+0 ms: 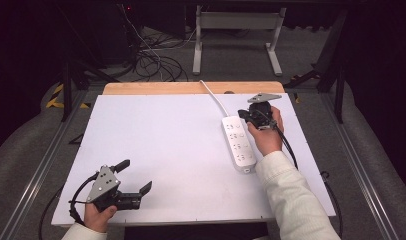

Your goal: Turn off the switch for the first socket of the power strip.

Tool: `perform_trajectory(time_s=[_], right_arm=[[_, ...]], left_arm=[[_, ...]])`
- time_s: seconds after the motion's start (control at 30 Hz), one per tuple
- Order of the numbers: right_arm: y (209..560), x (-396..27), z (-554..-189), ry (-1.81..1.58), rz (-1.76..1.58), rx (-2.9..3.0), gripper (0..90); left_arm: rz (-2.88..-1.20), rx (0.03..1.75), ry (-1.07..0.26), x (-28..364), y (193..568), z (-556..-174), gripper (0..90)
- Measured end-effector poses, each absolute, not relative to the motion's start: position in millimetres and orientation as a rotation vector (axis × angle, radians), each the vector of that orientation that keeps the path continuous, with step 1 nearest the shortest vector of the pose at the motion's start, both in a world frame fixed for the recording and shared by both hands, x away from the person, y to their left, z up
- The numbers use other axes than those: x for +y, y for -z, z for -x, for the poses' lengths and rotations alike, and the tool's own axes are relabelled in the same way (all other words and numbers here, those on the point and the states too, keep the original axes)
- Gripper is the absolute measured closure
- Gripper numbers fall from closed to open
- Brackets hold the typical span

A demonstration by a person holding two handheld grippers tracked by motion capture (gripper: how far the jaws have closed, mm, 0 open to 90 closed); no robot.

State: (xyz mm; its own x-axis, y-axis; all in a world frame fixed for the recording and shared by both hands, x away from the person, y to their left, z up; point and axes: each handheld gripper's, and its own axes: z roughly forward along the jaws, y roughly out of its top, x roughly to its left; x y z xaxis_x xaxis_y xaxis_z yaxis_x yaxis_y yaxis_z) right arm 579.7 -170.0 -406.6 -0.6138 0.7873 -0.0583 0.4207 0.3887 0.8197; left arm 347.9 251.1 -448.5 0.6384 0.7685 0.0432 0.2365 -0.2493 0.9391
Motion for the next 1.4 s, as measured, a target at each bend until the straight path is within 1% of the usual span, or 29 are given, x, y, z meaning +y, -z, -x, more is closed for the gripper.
perform_trajectory(time_s=[0.4,0.47,0.57,0.77,0.8,0.83,0.9,1.0,1.4], right_arm=[[394.2,-173.1,-572.2,-1.152,-1.017,2.223,90.0],[392.1,-174.8,-570.3,-1.165,-1.018,2.22,79.1],[389.0,-176.2,-566.0,-1.173,-1.007,2.222,70.7],[377.3,-177.4,-550.9,-1.2,-0.956,2.21,48.5],[373.0,-177.9,-543.9,-1.21,-0.939,2.201,43.1],[373.0,-177.9,-543.9,-1.21,-0.939,2.201,43.1],[369.2,-179.2,-536.9,-1.22,-0.918,2.193,38.9],[364.5,-181.6,-526.1,-1.246,-0.912,2.199,35.1],[359.4,-195.5,-482.0,-1.336,-0.852,2.212,26.6]], left_arm=[[-1.792,0.814,-0.623,251.2,448.5,-348.1,4.5],[-1.795,0.811,-0.626,251.6,448.3,-348.3,4.5],[-1.794,0.813,-0.626,251.5,448.5,-348.2,4.5],[-1.795,0.815,-0.627,251.4,448.2,-348.0,4.5],[-1.795,0.816,-0.626,251.5,448.2,-348.0,4.5],[-1.795,0.816,-0.626,251.6,448.3,-348.1,4.5],[-1.795,0.817,-0.624,251.8,448.1,-347.9,4.5],[-1.795,0.82,-0.625,251.8,447.9,-347.3,4.5],[-1.796,0.822,-0.618,251.5,447.5,-346.4,4.5]])
